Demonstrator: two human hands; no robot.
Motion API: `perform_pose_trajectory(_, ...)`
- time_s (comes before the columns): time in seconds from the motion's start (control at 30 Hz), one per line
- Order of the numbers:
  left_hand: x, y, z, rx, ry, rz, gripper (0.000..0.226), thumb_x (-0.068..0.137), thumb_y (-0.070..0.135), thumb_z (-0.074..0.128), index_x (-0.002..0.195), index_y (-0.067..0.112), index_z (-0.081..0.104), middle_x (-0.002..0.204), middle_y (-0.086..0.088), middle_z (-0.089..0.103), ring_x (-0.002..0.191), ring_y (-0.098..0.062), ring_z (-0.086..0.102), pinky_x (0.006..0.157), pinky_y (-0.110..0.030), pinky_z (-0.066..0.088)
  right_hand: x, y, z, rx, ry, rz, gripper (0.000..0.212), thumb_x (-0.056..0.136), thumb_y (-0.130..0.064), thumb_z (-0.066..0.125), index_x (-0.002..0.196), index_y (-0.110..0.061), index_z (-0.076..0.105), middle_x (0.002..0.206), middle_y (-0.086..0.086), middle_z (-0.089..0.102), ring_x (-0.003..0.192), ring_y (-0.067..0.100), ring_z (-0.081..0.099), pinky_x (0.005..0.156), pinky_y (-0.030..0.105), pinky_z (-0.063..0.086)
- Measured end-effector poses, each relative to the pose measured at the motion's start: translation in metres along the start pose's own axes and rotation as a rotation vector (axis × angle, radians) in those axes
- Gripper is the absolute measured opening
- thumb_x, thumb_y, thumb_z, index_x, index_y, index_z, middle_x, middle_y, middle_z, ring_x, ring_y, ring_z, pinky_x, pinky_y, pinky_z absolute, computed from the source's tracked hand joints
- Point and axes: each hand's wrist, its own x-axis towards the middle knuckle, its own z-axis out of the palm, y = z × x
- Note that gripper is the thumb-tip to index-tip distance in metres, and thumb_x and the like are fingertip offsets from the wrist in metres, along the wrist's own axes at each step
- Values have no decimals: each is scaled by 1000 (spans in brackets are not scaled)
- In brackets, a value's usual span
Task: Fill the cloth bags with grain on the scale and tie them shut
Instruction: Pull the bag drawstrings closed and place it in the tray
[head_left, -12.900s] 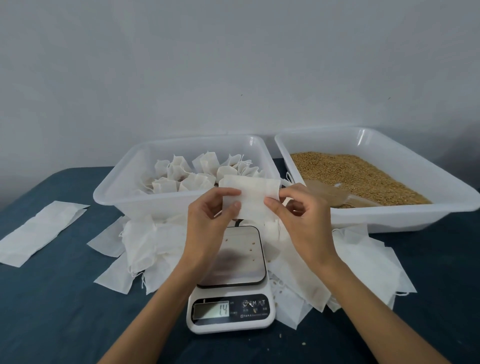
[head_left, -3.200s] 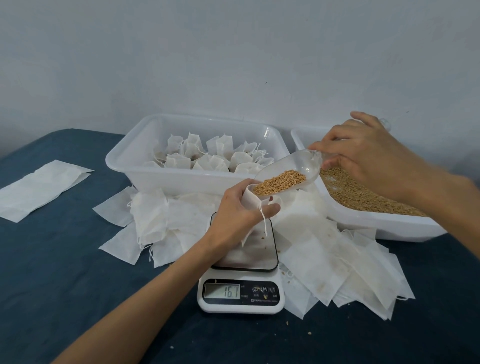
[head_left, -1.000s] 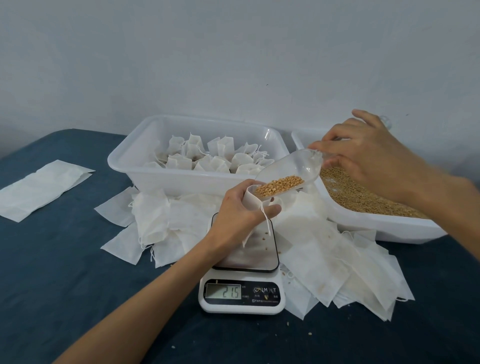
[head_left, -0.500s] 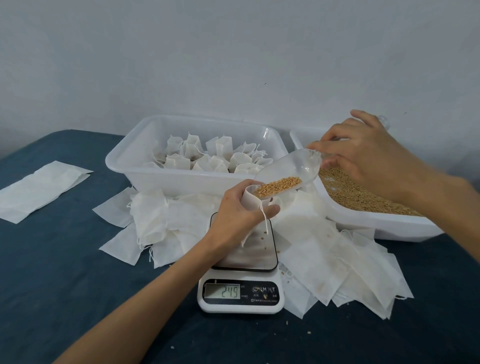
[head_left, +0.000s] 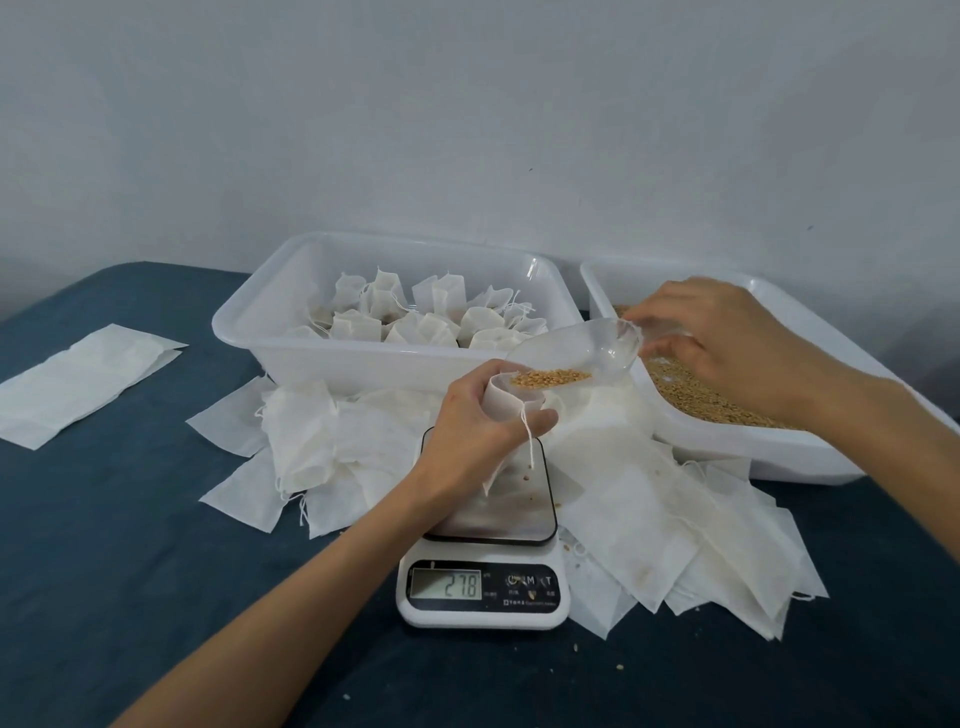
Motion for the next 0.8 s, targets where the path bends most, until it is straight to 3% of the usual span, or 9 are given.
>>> perform_pose_trajectory(0.1,0,1,0,-12,-9,-5,34,70,25,84,102,23,73,89,0,73,71,-15,66,58,-28,52,-7,14,14,218,-38,194,27,93,-3,66,112,-23,68,105,-20,67,98,-16,60,86,18,48)
perform_pose_trajectory(0.17,0,1,0,-24,-8,-8,32,71,23,84,102,23,73,88,0,71,68,-14,64,54,-25,51,-12,29,21,297,-26,277,22,93,-11,70,106,-28,65,102,-27,66,97,-23,57,81,8,46)
perform_pose_trajectory(0.27,0,1,0,-27,-6,-8,29,73,24,83,101,25,73,92,-8,73,70,-16,65,56,-29,53,-19,52,27,295,48,418,21,90,-18,74,107,-24,63,98,-16,66,91,-6,62,75,7,42)
perform_pose_trajectory(0.37,-1,1,0,-3,-1,-2,27,74,27,82,100,28,73,97,-12,73,73,-18,65,60,-35,55,-29,77,33,109,48,623,15,91,-21,73,97,-13,62,95,0,66,85,19,62,74,28,46)
perform_pose_trajectory(0.43,-1,0,1,11,-1,-5,26,74,29,82,99,31,73,95,-9,74,75,-20,67,63,-40,57,-34,92,39,-11,-55,755,20,92,-21,72,88,-2,67,95,10,71,85,28,65,77,40,52)
perform_pose_trajectory(0.5,-1,-1,0,11,3,-11,26,73,30,82,98,32,73,94,-5,74,76,-20,68,63,-42,59,-37,99,47,-112,-224,838,21,93,-19,71,78,-5,66,94,11,72,83,27,66,73,38,53)
perform_pose_trajectory(0.6,0,-3,-1,0,7,-6,25,75,28,83,98,30,74,93,-4,75,73,-17,69,56,-30,56,-36,102,57,-199,-389,887,19,92,-19,70,81,-4,67,82,8,67,74,22,61,63,32,47)
perform_pose_trajectory(0.73,2,-6,-2,-7,-8,5,18,84,16,83,97,25,75,89,1,75,70,-10,69,54,-22,54,-26,98,61,-230,-439,885,23,88,-22,74,73,-9,62,80,6,65,71,21,58,61,31,45)
perform_pose_trajectory(0.8,1,-6,-2,1,-10,13,14,84,17,82,94,25,75,88,3,74,71,-7,69,55,-21,54,-25,89,59,-309,-374,857,26,91,-21,72,72,-10,58,77,6,62,68,20,56,60,31,45)
